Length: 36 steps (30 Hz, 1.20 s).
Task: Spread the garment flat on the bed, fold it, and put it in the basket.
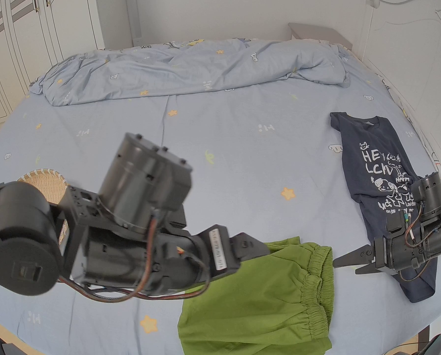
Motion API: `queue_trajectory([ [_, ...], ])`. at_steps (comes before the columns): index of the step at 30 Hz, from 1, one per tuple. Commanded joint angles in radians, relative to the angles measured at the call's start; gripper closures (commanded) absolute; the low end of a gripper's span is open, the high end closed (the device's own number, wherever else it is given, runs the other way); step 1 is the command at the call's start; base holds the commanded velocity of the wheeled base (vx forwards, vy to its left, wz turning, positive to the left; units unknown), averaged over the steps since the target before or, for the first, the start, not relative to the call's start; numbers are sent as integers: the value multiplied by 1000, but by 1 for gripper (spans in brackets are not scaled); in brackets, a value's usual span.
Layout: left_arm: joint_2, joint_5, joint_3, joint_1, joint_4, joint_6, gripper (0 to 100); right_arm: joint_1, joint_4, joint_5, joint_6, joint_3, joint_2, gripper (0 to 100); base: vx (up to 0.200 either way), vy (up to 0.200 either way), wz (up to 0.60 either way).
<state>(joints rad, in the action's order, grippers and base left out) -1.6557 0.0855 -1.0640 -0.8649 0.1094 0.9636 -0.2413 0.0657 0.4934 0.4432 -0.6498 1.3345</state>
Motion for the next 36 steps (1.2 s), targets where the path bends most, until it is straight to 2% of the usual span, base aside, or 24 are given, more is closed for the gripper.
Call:
queue_trajectory([
  [1,100,183,268,279,-123,-154,0,-127,-1,5,5,-90,-54,0,0,0,0],
  [4,54,273,404,356,-286,-212,0,-230,-4,4,6,-119,-40,0,0,0,0],
  [7,51,276,411,359,-293,-217,0,-234,-4,4,6,-119,-38,0,0,0,0],
  [8,-44,323,501,403,-433,-319,0,-337,-29,4,8,-146,43,0,0,0,0],
  [16,-211,329,503,394,-591,-338,0,-417,-144,19,9,-137,224,0,0,0,0],
  [21,-285,335,457,353,-634,-338,0,-438,-142,59,11,-108,287,0,0,0,0],
  [27,-308,335,427,348,-634,-338,0,-437,-139,59,14,-74,293,0,0,0,0],
  [28,-314,336,411,348,-636,-339,0,-429,-139,73,12,12,270,0,0,0,0],
  [31,-314,344,407,346,-636,-339,0,-409,-139,97,12,55,244,0,0,0,0],
  [32,-314,352,406,345,-636,-339,0,-389,-142,126,9,94,238,0,0,0,0],
  [36,-314,381,404,340,-637,-339,0,-369,-142,142,3,134,224,0,0,0,0],
])
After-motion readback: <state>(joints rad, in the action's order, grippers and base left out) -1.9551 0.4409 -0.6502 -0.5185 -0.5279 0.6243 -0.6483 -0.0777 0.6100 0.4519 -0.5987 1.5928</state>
